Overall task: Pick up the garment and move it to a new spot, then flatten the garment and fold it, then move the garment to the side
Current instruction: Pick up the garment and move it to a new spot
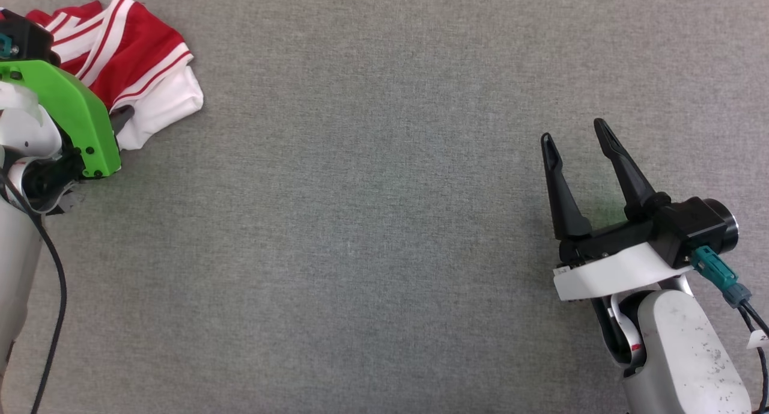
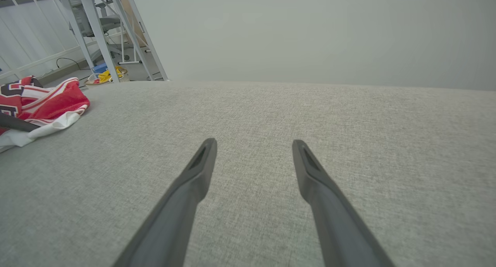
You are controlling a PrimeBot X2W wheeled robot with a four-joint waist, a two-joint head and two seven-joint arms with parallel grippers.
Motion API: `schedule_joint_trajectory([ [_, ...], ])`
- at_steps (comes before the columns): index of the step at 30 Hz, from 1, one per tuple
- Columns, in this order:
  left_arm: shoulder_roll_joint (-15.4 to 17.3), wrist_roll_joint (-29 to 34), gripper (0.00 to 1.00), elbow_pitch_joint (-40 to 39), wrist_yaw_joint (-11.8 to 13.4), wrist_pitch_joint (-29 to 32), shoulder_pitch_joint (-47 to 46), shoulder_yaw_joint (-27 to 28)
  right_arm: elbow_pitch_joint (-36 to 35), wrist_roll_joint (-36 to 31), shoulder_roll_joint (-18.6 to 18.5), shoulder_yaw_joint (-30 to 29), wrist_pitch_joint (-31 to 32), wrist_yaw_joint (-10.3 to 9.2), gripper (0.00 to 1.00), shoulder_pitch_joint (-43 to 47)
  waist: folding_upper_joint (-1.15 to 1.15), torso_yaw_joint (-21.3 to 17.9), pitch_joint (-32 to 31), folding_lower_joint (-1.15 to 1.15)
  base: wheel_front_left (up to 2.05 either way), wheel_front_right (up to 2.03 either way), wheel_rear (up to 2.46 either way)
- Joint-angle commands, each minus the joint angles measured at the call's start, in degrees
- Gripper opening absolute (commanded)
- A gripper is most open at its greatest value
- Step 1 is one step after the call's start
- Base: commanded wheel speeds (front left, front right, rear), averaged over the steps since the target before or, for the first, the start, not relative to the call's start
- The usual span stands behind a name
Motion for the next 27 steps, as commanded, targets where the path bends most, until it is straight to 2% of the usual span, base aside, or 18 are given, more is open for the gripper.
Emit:
schedule_joint_trajectory([
  [1, -0.83, -0.65, 0.00, 0.65, -0.16, -1.38, 0.63, -0.35, 0.26, -0.49, 0.18, -0.11, -0.28, -0.04, 1.00, -0.50, -0.01, 0.77, -1.46, -0.01, 0.00, 0.00, 0.00],
  [8, -1.43, -2.96, 0.00, -1.14, -0.16, -9.23, 1.65, 1.00, 1.86, -0.04, 0.31, -0.72, -0.28, -0.04, 1.00, 1.05, -0.01, 1.87, -7.65, -0.01, 0.00, 0.00, 0.00],
  [11, -1.14, -3.96, 0.00, -4.10, -0.16, -10.96, 3.07, 0.75, 2.44, 0.41, 0.42, -1.50, -0.28, -0.04, 1.00, 2.04, -0.01, 2.24, -11.08, -0.01, 0.00, 0.00, 0.00],
  [12, -1.35, -5.13, 0.00, -7.55, -0.16, -12.19, 4.44, 1.20, 2.87, 0.83, 0.53, -2.63, -0.28, -0.04, 1.00, 3.14, -0.01, 2.61, -14.08, -0.01, 0.00, 0.00, 0.00],
  [19, -3.99, -5.65, 0.00, -19.10, 1.57, -10.70, 8.53, -1.26, 3.40, 1.84, 0.79, -5.15, -0.28, -0.04, 1.00, 5.86, -0.01, 2.90, -20.35, -0.01, 0.00, 0.00, 0.00],
  [27, -11.71, -5.59, 0.00, -27.73, 5.52, -10.33, 11.83, -5.81, 3.28, 3.45, 0.87, -6.99, -0.28, -0.04, 1.00, 7.58, -0.01, 0.33, -24.22, -0.01, 0.00, 0.00, 0.00],
])
